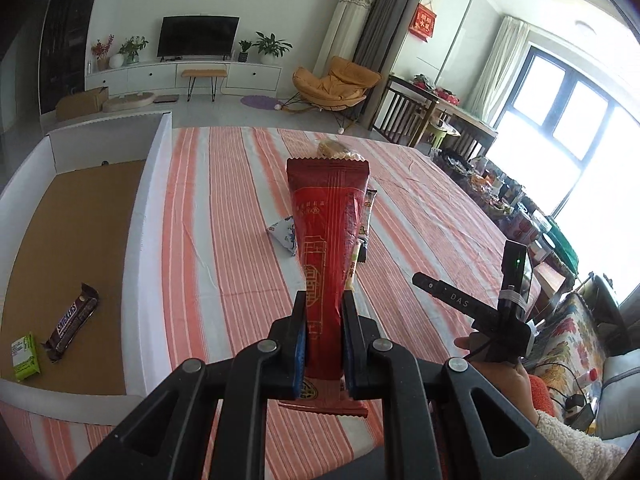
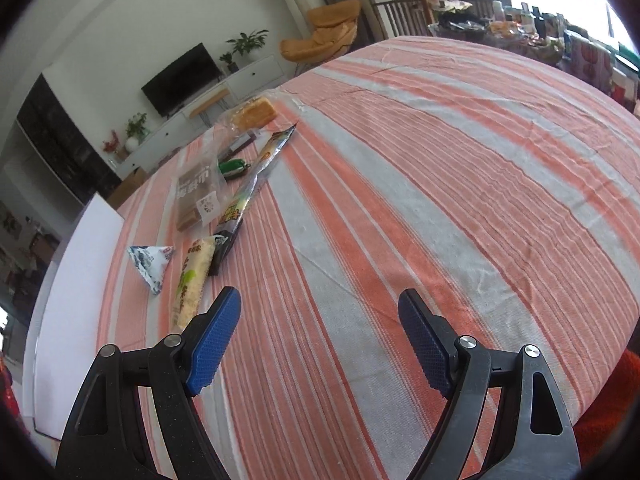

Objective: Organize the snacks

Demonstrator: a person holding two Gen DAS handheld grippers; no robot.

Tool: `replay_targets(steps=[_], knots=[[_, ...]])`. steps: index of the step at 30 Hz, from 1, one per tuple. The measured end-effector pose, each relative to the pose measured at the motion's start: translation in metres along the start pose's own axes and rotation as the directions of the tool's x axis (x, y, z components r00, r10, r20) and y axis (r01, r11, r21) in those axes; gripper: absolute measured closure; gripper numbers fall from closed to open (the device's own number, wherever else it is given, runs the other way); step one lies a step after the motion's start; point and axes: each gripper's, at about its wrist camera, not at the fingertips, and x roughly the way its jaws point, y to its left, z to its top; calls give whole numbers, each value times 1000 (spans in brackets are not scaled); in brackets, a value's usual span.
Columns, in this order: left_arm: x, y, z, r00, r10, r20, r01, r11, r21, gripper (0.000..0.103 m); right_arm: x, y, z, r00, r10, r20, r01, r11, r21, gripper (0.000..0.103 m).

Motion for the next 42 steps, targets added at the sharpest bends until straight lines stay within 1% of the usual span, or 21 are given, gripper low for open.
replay_targets(steps=[3,5,7,10,11,12,13,16,18,20,21,25,27,29,33,35,38,39,40,41,42], knots=[[-22,15,3,999,31,35,-30,999,-21,89,13,39,-2,988,114,-105,-121,991,-56,19],[-31,24,3,998,47,45,-45,998,-39,89,30,73,1,976,121,-180,-143,983,-113,21],[-38,33,3,996,71,59,-68,996,-55,89,60,105,4,964,28,-266,-80,979,-186,22],[-47,49,0,991,119,66,-114,991,-74,89,95,135,4,950,-98,-296,22,968,-249,23],[-50,55,-2,989,133,66,-127,989,-81,89,100,142,4,949,-132,-287,51,961,-274,29],[-52,62,-3,987,146,64,-140,986,-89,89,102,147,4,950,-173,-259,88,947,-308,43],[-55,70,-4,985,160,62,-154,983,-99,89,102,148,4,949,-207,-237,122,937,-329,74],[-64,91,-9,975,213,61,-205,971,-121,89,90,126,7,955,-111,-274,50,974,-221,75],[-67,107,-11,968,243,57,-233,962,-144,89,73,95,12,954,32,-298,-59,995,-83,75],[-67,122,-11,962,268,48,-257,952,-169,89,59,67,13,930,187,-316,-177,982,61,75],[-67,130,-11,960,278,44,-265,946,-184,89,52,57,13,919,236,-317,-211,971,110,75],[-71,163,-8,945,326,39,-308,921,-238,89,24,50,19,903,300,-309,-269,953,138,75],[-72,178,-6,931,362,35,-342,904,-255,89,9,77,24,892,331,-309,-319,943,90,75],[-72,196,-5,921,388,24,-367,889,-274,89,-7,117,29,869,382,-314,-394,919,26,75],[-65,223,-3,904,426,-14,-413,867,-279,89,-35,216,26,801,484,-352,-551,826,-120,74],[-61,234,-2,895,445,-28,-435,858,-273,89,-38,267,17,768,506,-393,-604,776,-181,74],[-56,248,-2,874,484,-49,-479,837,-265,88,-30,331,1,765,487,-422,-620,734,-277,72],[-51,253,-2,859,507,-65,-505,823,-261,86,-24,348,-5,780,463,-421,-605,728,-322,70],[-48,256,-3,845,528,-84,-530,808,-257,81,-17,361,-10,801,431,-416,-581,727,-366,55],[-44,260,-5,831,547,-102,-553,793,-256,59,-12,368,-14,817,406,-410,-560,728,-396,35],[-42,261,-7,821,560,-112,-568,781,-257,29,-8,366,-17,831,393,-393,-541,736,-407,33]])
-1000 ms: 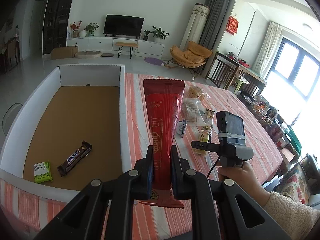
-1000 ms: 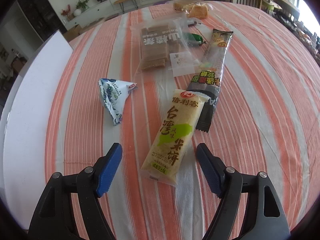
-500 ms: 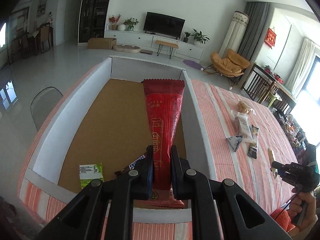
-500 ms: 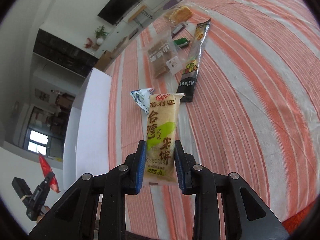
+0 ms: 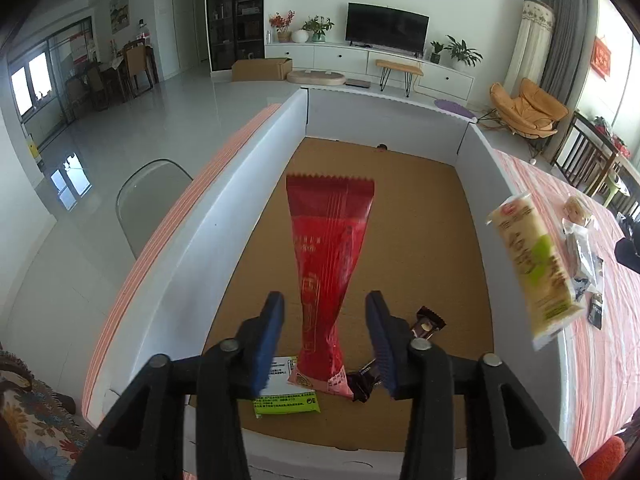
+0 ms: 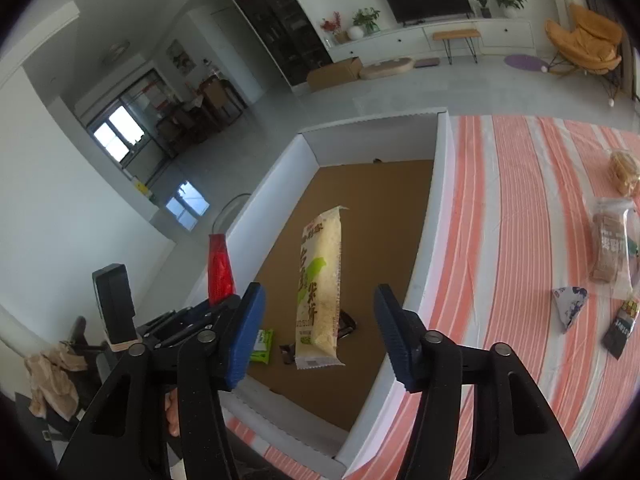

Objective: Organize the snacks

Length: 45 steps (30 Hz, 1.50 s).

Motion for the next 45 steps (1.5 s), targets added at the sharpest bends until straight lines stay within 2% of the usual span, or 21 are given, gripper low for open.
replay_targets(steps=[1,2,3,5,7,9,11,14,16,18,19,20,21,22,24,27,29,32,37,41,45], knots=[[0,0,-3,1000,14,11,-14,1000,-3,20,0,-6,-4,1000,-16,11,16,1000,7,34],[-3,-1,-8,999,23,30,-23,1000,-1,15,-4,-14,-11,1000,-22,20,22,1000,16,34],[-5,-4,-11,999,26,40,-27,1000,8,15,-7,-25,-19,999,-44,28,44,999,22,34],[-7,-10,-19,999,18,41,-19,1000,21,15,-16,-55,-35,989,-143,42,141,989,34,34],[-13,-20,-25,999,-13,53,12,1000,20,15,-27,-90,-54,964,-260,51,257,964,67,34],[-23,-36,-30,996,-62,71,60,998,25,15,-39,-129,-76,918,-392,53,385,916,112,33],[-36,-58,-32,988,-123,89,119,992,50,15,-53,-169,-98,856,-515,40,502,848,172,33],[-59,-102,-35,968,-224,112,209,969,131,14,-79,-225,-129,760,-649,15,625,738,255,33],[-75,-138,-35,950,-292,113,266,943,199,9,-93,-250,-147,703,-712,0,681,673,288,33],[-84,-176,-41,928,-361,92,327,907,264,3,-105,-264,-164,668,-744,-6,709,633,311,33],[-87,-197,-44,917,-392,71,356,886,295,3,-111,-270,-168,658,-753,-9,711,618,335,33],[-88,-218,-49,909,-414,47,378,868,321,3,-114,-278,-170,666,-746,-14,694,612,380,33],[-85,-240,-54,906,-424,17,393,853,343,3,-118,-282,-170,686,-728,-5,663,622,416,33],[-80,-259,-61,903,-430,-10,404,841,359,3,-121,-283,-170,692,-722,8,650,627,429,33],[-67,-291,-77,899,-434,-55,421,824,380,3,-121,-282,-169,671,-741,10,667,610,427,33],[-37,-329,-98,909,-399,-118,411,820,397,3,-115,-287,-167,682,-731,-12,664,613,427,32],[-14,-344,-109,931,-345,-117,361,831,422,3,-113,-288,-170,678,-735,-22,670,606,429,32],[16,-350,-116,957,-273,-99,287,845,451,3,-115,-288,-173,676,-737,-18,670,603,433,32],[45,-345,-122,974,-212,-85,226,848,480,3,-110,-284,-174,667,-745,-25,686,600,412,30],[52,-334,-122,967,-236,-94,253,862,439,2,-105,-282,-173,655,-755,-36,706,593,388,27],[58,-327,-119,962,-248,-118,275,878,391,0,-104,-282,-173,657,-753,-35,704,597,385,25]])
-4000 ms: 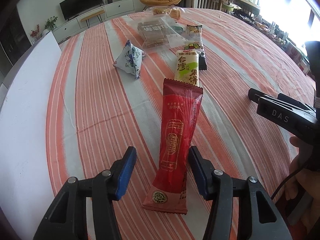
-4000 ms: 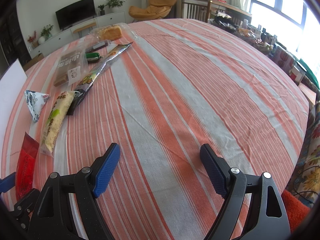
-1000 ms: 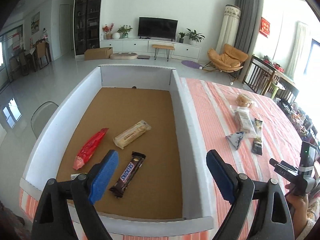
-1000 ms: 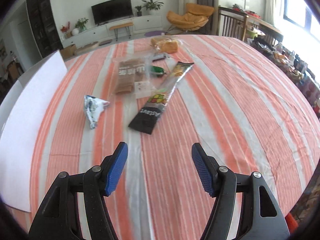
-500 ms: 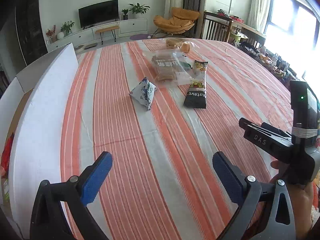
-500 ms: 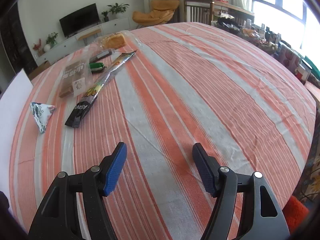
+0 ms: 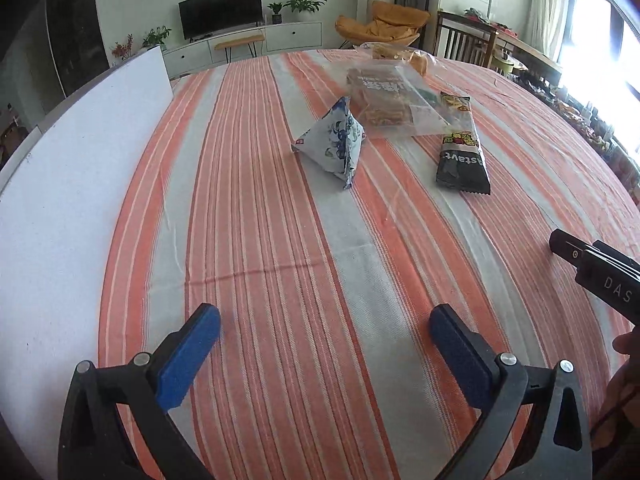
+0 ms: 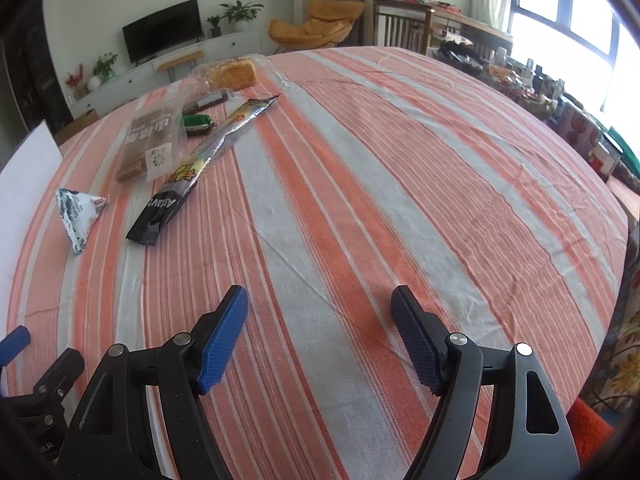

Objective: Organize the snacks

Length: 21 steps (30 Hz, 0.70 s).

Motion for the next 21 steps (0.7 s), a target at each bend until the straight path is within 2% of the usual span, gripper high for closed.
replay_targets(steps=[21], knots=[[0,-1,0,1000,2,0,-2,1000,2,0,0,3,-2,1000,-8,-7,8,1000,-18,18]])
